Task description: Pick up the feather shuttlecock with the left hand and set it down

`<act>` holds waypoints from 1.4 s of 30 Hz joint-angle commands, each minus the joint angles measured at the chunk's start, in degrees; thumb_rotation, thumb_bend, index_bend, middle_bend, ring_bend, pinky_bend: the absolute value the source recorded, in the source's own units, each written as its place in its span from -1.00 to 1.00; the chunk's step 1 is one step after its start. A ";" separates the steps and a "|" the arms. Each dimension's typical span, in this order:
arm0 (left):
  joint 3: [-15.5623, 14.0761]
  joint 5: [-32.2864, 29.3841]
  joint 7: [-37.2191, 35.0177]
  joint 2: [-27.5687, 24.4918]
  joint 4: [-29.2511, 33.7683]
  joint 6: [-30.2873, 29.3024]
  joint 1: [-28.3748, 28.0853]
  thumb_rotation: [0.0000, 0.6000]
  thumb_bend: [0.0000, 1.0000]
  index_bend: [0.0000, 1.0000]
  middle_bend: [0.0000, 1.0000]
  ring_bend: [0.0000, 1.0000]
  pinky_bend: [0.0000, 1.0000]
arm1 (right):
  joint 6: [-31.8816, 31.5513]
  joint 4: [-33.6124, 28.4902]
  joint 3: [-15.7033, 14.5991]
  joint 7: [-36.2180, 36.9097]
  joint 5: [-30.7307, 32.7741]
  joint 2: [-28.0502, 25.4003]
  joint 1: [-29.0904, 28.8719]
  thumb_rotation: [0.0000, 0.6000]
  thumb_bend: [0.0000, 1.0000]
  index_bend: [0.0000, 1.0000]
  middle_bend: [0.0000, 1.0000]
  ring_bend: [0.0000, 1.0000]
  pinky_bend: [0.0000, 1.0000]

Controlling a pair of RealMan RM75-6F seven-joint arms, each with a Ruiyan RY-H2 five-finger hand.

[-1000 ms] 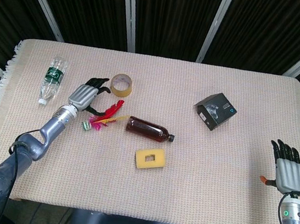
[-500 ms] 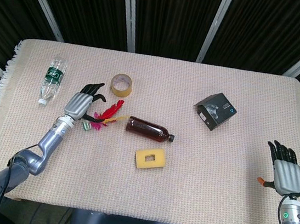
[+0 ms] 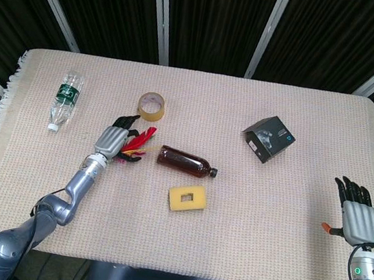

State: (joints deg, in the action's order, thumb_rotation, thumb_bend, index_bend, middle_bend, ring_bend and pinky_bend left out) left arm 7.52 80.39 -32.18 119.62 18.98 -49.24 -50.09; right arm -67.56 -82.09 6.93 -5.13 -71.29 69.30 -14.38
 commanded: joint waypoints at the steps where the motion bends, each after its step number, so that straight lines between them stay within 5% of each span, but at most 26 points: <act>1: 0.66 0.25 -2.83 2.18 -2.01 -1.97 -0.96 0.67 -0.61 0.25 -1.00 -1.00 -1.00 | 0.18 0.16 0.00 0.05 0.15 0.03 -0.06 1.00 -0.86 -1.00 -1.00 -1.00 -1.00; 16: 1.93 0.20 -10.90 4.19 -4.25 -7.60 -1.03 0.69 -0.42 0.52 -0.90 -1.00 -1.00 | 1.21 0.70 0.01 -0.11 0.74 0.35 -0.52 1.00 -0.86 -1.00 -1.00 -1.00 -1.00; 29: -6.44 8.49 -18.89 -4.74 6.86 -27.23 11.25 0.67 -0.50 0.32 -0.88 -1.00 -1.00 | -0.23 -0.29 -0.42 -1.25 -0.14 0.44 -0.08 1.00 -0.85 -1.00 -1.00 -1.00 -1.00; 42: -10.26 11.94 -9.75 -16.21 21.18 -35.60 18.51 0.68 -0.62 0.00 -0.96 -1.00 -1.00 | -1.72 -1.27 -0.64 -1.81 -0.55 0.00 0.68 1.00 -0.85 -1.00 -1.00 -1.00 -1.00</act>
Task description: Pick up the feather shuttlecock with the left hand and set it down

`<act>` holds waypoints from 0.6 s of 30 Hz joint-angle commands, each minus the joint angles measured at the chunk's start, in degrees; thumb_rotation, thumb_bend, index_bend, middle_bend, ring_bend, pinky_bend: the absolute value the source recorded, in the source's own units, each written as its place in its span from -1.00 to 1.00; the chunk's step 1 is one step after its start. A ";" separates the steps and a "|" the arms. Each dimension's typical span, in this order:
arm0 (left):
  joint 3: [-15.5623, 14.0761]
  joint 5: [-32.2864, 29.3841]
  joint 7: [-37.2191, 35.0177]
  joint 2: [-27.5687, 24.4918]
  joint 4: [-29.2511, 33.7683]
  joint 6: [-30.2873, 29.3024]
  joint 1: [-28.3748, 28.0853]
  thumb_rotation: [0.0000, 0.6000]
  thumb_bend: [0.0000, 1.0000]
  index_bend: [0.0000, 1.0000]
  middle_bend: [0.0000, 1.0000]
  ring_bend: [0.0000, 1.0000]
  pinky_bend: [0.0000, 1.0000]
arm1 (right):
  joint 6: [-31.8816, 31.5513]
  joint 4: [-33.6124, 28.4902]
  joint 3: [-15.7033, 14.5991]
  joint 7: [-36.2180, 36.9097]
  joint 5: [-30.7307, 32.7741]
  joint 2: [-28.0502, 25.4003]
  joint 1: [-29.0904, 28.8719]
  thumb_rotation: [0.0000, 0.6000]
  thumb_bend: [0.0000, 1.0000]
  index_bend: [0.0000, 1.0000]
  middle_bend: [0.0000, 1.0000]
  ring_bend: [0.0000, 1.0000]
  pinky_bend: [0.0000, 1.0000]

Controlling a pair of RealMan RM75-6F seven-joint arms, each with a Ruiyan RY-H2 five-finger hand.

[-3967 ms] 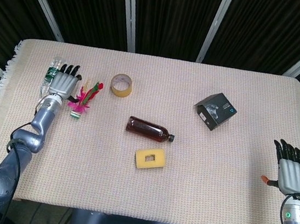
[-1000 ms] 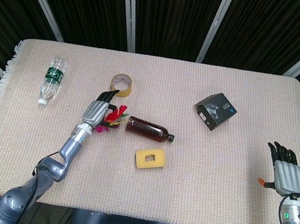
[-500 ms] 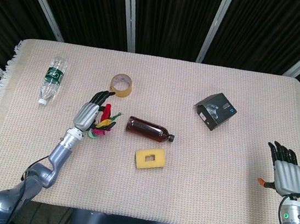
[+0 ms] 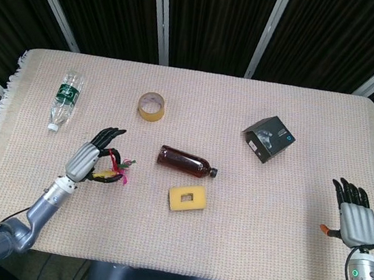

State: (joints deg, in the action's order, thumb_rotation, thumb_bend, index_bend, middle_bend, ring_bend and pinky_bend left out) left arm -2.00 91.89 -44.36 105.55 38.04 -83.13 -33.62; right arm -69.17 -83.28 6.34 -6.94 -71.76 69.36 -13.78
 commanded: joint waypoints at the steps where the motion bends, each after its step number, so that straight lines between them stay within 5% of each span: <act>1: -0.85 0.30 3.21 -3.00 2.90 -1.89 2.75 0.67 -0.62 -0.02 -0.96 -1.00 -1.00 | -0.23 -0.18 -0.05 0.05 -0.09 -0.17 0.17 1.00 -0.85 -1.00 -1.00 -1.00 -1.00; 12: 0.12 1.12 9.58 -5.81 1.98 -10.58 8.10 0.68 -0.84 -0.82 -1.00 -1.00 -1.00 | -0.21 -0.55 -0.08 -2.00 0.87 0.40 0.27 1.00 -0.84 -1.00 -1.00 -1.00 -1.00; 18: 2.55 0.75 14.72 -8.81 4.58 -15.68 9.55 0.68 -0.92 -0.90 -1.00 -1.00 -1.00 | 0.66 -0.53 -0.27 -2.54 0.92 0.75 -0.14 1.00 -0.84 -1.00 -1.00 -1.00 -1.00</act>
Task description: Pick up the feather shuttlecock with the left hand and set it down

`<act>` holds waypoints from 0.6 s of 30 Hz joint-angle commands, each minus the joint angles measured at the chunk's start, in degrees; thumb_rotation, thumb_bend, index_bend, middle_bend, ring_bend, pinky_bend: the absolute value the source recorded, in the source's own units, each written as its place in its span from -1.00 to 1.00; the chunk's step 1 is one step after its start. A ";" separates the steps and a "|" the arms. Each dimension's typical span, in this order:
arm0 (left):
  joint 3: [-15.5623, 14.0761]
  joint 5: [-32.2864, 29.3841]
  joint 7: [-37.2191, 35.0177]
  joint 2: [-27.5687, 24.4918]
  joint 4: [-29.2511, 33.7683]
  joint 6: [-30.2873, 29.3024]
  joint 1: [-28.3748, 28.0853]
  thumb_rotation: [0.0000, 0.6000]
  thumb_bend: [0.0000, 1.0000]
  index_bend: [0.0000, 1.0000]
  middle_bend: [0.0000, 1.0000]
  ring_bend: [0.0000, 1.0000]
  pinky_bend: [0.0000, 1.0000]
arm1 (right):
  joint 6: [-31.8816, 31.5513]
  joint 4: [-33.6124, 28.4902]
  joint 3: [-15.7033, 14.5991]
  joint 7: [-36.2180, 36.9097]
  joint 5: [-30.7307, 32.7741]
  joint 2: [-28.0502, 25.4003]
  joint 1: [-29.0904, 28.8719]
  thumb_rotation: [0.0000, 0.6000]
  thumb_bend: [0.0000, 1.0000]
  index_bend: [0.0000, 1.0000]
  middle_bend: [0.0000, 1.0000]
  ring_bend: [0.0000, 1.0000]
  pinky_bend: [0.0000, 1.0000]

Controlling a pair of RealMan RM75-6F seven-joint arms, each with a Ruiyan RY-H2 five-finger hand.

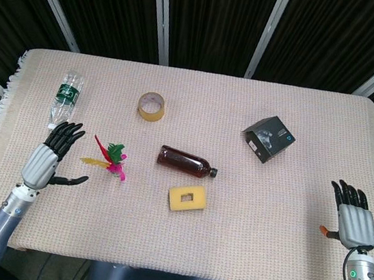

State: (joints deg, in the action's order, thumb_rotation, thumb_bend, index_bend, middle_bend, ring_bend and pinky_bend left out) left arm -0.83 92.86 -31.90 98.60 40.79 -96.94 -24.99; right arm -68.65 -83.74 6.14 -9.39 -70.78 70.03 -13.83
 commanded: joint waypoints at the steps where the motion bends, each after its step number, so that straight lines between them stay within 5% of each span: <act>1: 1.70 -0.31 3.12 -2.84 3.20 -2.40 1.17 0.68 -0.92 -0.89 -1.00 -1.00 -1.00 | 0.14 -0.16 -0.12 -0.15 -0.18 0.09 -0.12 1.00 -0.84 -1.00 -1.00 -1.00 -1.00; 7: 1.28 -2.95 21.39 -13.27 19.71 -1.47 5.70 0.68 -0.87 -0.83 -1.00 -1.00 -1.00 | 0.01 -0.51 -0.17 0.24 -0.68 -0.07 -0.16 1.00 -0.84 -1.00 -1.00 -1.00 -1.00; 10: -0.22 -11.33 41.54 -22.97 40.55 4.02 10.30 0.68 -0.87 -0.86 -1.00 -1.00 -1.00 | -0.75 -0.49 0.15 0.43 -0.66 -0.34 0.06 1.00 -0.83 -1.00 -1.00 -1.00 -1.00; 13: -0.14 -19.58 52.13 -27.71 55.67 5.52 13.10 0.69 -0.87 -0.88 -1.00 -1.00 -1.00 | -1.67 -0.78 0.49 1.40 -0.89 -0.88 0.44 1.00 -0.84 -1.00 -1.00 -1.00 -1.00; 18: 1.26 -28.18 55.94 -27.69 62.19 5.71 16.08 0.69 -0.87 -0.89 -1.00 -1.00 -1.00 | -2.56 -1.44 0.37 4.21 -2.08 -2.40 1.21 1.00 -0.83 -1.00 -1.00 -1.00 -1.00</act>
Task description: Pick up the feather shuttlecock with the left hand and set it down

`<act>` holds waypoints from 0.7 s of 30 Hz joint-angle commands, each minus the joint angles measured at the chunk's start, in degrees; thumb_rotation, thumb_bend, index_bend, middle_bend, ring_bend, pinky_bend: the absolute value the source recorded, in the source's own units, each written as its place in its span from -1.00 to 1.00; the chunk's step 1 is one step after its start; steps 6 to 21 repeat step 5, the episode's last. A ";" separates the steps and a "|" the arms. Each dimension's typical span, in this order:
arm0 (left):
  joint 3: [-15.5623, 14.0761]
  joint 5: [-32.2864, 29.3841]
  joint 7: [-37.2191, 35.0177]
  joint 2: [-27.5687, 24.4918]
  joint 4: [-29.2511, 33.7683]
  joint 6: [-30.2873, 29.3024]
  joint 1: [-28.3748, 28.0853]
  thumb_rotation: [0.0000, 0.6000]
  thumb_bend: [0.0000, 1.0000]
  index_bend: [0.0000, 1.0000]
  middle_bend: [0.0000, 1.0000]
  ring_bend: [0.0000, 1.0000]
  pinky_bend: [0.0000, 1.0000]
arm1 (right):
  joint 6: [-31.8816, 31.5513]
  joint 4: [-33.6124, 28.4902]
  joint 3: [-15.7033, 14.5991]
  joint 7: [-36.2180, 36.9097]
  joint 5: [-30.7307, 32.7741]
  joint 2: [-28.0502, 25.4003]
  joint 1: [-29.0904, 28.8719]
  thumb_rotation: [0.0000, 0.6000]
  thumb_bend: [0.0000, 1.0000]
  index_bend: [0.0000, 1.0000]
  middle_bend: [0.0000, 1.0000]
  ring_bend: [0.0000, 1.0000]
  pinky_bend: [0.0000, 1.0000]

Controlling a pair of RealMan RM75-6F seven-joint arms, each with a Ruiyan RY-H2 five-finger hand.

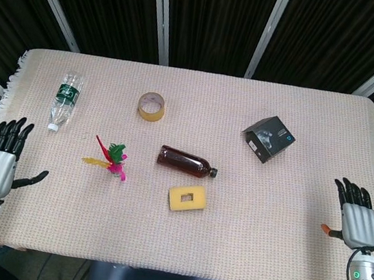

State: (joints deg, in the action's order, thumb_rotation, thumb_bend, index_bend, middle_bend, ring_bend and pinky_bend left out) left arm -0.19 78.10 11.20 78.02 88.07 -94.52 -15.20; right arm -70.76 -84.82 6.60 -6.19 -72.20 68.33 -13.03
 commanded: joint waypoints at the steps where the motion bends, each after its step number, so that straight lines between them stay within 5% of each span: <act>1: 0.92 -14.50 12.07 -6.87 14.50 3.94 6.59 0.69 -0.87 -0.89 -1.00 -1.00 -1.00 | -0.67 -0.48 -0.21 1.27 -0.99 -0.88 0.55 1.00 -0.84 -1.00 -1.00 -1.00 -1.00; 5: 1.66 -16.73 9.55 -6.64 12.28 7.94 6.52 0.70 -0.87 -0.89 -1.00 -1.00 -1.00 | -1.40 -0.85 -0.81 1.51 -2.19 -1.21 1.03 1.00 -0.84 -1.00 -1.00 -1.00 -1.00; 21: 1.66 -16.73 9.55 -6.64 12.28 7.94 6.52 0.70 -0.87 -0.89 -1.00 -1.00 -1.00 | -1.40 -0.85 -0.81 1.51 -2.19 -1.21 1.03 1.00 -0.84 -1.00 -1.00 -1.00 -1.00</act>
